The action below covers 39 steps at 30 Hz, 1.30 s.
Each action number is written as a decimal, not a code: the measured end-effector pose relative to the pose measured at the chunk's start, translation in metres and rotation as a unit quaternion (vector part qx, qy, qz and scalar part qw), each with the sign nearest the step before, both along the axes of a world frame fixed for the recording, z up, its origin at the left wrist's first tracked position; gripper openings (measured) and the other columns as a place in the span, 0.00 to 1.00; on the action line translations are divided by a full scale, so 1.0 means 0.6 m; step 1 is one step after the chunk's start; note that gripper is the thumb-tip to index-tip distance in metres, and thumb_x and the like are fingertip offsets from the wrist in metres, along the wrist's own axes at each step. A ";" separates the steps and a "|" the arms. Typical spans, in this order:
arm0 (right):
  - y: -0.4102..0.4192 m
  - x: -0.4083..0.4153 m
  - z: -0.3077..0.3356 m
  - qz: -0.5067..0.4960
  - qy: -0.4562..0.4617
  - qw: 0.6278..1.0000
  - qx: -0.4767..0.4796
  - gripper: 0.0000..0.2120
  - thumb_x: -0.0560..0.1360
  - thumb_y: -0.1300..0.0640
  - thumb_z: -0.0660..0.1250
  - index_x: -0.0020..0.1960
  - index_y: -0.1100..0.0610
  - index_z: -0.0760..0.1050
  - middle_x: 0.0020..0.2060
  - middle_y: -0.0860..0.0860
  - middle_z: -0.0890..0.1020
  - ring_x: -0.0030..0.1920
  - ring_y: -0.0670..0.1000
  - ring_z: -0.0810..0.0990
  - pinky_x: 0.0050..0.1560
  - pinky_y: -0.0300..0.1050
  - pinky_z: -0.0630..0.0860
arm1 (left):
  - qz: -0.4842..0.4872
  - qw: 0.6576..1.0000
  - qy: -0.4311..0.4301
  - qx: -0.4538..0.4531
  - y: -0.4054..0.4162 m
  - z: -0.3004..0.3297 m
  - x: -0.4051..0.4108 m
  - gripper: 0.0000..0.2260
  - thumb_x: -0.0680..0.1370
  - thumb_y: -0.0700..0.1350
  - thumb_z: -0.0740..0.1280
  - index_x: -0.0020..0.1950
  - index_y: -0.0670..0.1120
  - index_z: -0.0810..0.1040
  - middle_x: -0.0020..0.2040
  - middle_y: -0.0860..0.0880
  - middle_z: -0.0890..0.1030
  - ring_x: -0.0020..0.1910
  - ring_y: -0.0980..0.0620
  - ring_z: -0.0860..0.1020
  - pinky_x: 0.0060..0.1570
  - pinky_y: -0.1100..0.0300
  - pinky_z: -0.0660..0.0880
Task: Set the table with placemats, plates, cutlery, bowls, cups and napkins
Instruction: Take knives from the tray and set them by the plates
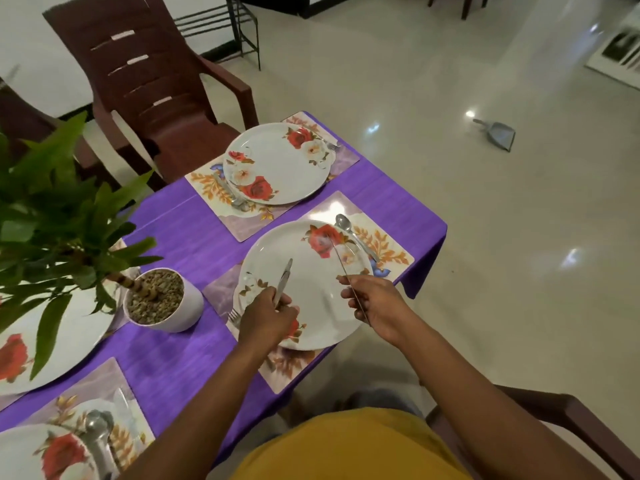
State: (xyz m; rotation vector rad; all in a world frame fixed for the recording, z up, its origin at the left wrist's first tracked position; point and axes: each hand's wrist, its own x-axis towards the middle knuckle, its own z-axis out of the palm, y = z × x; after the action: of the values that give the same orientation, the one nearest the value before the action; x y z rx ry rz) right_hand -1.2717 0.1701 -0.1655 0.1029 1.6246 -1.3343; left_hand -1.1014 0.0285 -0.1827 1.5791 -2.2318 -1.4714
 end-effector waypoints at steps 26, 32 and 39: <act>-0.086 -0.348 -0.104 0.290 0.279 0.901 0.163 0.09 0.72 0.65 0.73 0.40 0.51 0.81 0.38 0.50 0.84 0.40 0.53 0.84 0.40 0.48 0.83 | -0.008 0.967 -0.200 -0.155 0.060 -0.026 -0.224 0.37 0.74 0.62 0.76 0.78 0.51 0.67 0.80 0.49 0.69 0.71 0.46 0.76 0.67 0.48 0.76; -0.102 -0.370 -0.117 0.377 0.333 0.850 0.156 0.07 0.72 0.62 0.74 0.41 0.52 0.81 0.41 0.47 0.84 0.45 0.50 0.84 0.49 0.52 0.84 | 0.003 0.957 -0.239 -0.167 0.067 -0.022 -0.241 0.36 0.75 0.60 0.75 0.78 0.52 0.67 0.83 0.50 0.64 0.70 0.46 0.77 0.62 0.51 0.78; -0.108 -0.376 -0.124 0.408 0.407 0.803 0.151 0.05 0.73 0.64 0.71 0.43 0.55 0.81 0.38 0.47 0.82 0.41 0.48 0.80 0.43 0.49 0.81 | 0.025 0.964 -0.220 -0.149 0.073 -0.028 -0.234 0.36 0.76 0.58 0.75 0.80 0.52 0.64 0.82 0.51 0.64 0.71 0.46 0.76 0.64 0.49 0.77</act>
State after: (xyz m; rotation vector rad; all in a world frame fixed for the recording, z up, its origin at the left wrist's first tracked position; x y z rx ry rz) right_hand -1.4972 0.1053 -0.2401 -1.0107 2.1844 -0.4051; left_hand -1.2416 0.0725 -0.1994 1.9813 -2.4534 -0.7719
